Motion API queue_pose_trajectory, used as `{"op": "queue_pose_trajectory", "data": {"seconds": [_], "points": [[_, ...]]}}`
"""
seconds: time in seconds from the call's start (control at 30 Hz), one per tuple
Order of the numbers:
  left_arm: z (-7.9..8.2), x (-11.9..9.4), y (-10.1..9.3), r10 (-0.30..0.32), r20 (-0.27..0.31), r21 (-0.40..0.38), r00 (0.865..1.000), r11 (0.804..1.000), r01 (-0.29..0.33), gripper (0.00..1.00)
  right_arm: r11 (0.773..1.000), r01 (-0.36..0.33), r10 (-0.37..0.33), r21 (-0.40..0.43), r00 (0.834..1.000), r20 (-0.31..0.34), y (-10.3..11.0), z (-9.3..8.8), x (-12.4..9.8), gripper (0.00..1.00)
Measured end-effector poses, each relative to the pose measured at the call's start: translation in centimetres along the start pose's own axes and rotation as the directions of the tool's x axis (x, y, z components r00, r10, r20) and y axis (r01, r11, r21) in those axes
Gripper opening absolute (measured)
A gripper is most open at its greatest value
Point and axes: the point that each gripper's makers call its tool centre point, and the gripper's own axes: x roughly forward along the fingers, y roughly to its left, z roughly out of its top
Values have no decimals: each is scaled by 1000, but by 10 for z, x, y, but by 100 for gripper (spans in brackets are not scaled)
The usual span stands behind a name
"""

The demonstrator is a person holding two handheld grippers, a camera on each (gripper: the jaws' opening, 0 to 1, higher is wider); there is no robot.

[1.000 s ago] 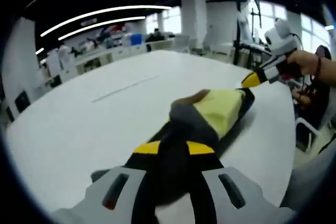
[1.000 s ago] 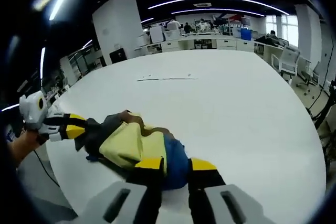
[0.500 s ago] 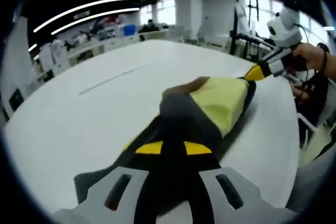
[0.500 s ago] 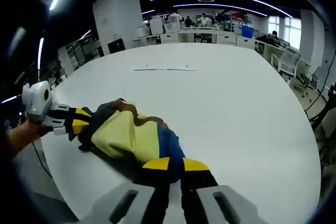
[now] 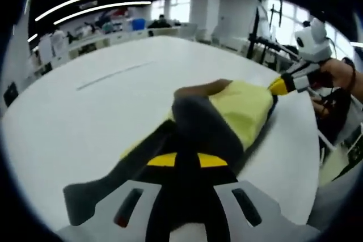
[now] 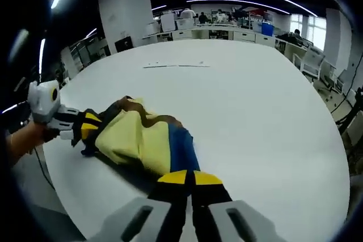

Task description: Fold the garment on the visible template until the final outline fits inside the template.

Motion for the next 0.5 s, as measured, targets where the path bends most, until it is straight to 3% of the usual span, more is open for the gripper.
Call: {"op": "queue_pose_trajectory", "data": {"seconds": [0.17, 0.27, 0.5], "points": [[0, -2, 1, 24, -7, 27, 1000, 999, -24, 0, 1000, 7, -7, -10, 1000, 11, -1, -2, -2, 0], [0, -3, 0, 32, -12, 26, 999, 999, -32, 0, 1000, -8, 8, 2, 999, 52, 1, 3, -3, 0], [3, -12, -1, 48, -4, 49, 999, 998, -48, 0, 1000, -20, 19, 2, 997, 80, 0, 7, -8, 0]]}}
